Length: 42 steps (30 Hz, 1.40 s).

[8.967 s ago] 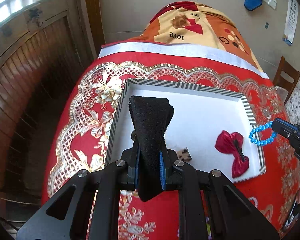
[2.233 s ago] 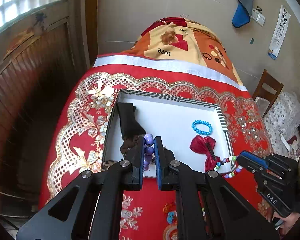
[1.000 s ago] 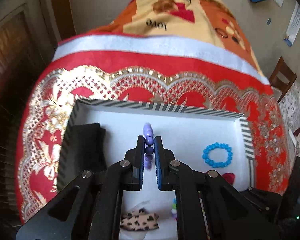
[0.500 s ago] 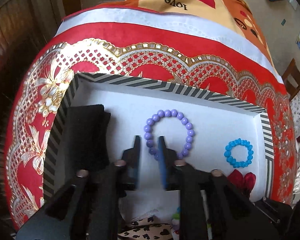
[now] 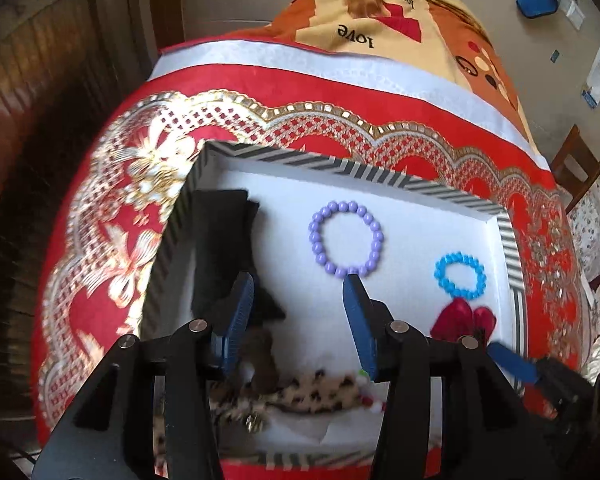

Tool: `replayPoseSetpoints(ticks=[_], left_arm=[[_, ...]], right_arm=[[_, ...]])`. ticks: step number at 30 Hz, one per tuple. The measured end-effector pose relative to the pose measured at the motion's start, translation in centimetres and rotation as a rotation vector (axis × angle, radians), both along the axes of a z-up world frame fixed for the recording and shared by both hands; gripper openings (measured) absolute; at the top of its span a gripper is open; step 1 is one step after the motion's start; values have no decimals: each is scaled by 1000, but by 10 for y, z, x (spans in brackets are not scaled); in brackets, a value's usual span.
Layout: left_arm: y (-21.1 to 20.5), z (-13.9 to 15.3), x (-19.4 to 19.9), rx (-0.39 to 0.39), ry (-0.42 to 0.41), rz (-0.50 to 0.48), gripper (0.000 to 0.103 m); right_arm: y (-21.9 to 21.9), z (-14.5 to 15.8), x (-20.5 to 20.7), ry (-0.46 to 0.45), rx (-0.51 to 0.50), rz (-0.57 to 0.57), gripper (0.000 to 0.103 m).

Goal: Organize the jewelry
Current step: 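Withdraw both tools from the box toward the remaining bracelets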

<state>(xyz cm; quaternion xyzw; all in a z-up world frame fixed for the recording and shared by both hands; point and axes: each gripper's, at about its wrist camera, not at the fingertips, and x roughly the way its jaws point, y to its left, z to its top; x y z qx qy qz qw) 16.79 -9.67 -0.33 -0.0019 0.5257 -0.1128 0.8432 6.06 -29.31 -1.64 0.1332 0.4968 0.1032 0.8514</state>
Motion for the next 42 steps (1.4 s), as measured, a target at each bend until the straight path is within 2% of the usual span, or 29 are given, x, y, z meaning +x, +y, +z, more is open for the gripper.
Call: replayPoseSetpoints(ticks=[8,26,35,42], left_arm=[[13,6,-46,19,-37,15,46],[40,27,-133,38,-107,32,46],[46,36,-169,51,-144,13,46],[56,39,-186,31,-143,13,46]], right_arm=[[4,15,-20,-26,-66,5,38],[11,42,-85,-57,-124,-26,42],[20,51,-114,-81,-148,-41,42],[22,57,-136,-87,-177,-49,42]])
